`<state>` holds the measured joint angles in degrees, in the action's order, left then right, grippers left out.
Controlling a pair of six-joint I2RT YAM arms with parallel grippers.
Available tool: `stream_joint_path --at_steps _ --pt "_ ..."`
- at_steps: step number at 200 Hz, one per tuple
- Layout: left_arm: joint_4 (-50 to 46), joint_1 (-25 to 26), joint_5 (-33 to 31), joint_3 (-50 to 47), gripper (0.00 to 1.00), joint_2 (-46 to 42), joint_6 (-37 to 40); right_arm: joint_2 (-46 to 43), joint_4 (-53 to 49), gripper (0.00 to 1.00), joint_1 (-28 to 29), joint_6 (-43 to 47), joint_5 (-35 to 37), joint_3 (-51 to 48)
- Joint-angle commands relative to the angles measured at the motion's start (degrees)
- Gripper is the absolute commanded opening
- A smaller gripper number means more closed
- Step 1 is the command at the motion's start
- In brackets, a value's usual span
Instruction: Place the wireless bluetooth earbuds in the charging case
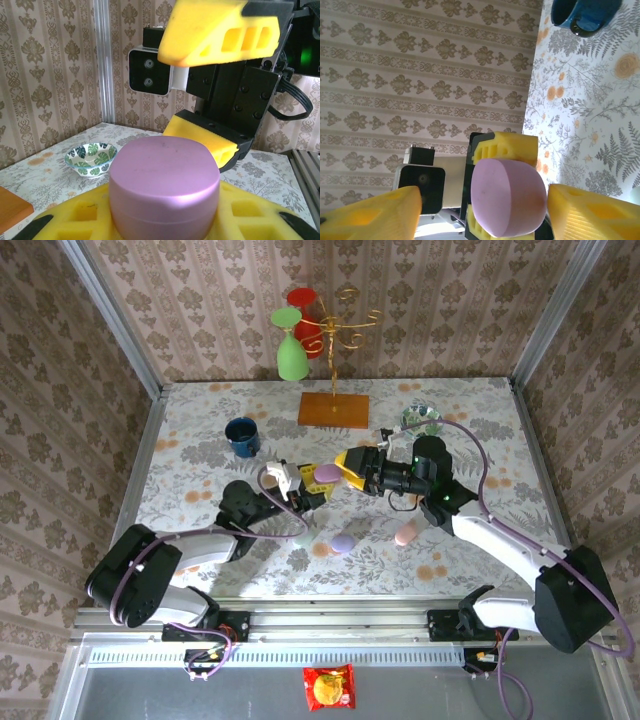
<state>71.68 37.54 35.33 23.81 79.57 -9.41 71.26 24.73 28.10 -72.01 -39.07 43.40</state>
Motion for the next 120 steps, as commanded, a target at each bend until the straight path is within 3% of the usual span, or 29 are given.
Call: stream_joint_path --at_steps 1,73,120 --pt "2.15 0.59 -0.74 1.85 0.27 -0.85 0.97 0.96 4.32 0.61 0.18 -2.03 -2.33 -0.32" --pt "2.15 1.06 -0.91 2.98 0.27 0.28 1.71 3.03 6.34 0.51 0.67 -2.70 -2.52 -0.59" --pt "2.15 1.05 -0.88 2.95 0.27 1.04 2.05 2.94 7.00 0.26 0.47 -3.14 -1.45 -1.28"
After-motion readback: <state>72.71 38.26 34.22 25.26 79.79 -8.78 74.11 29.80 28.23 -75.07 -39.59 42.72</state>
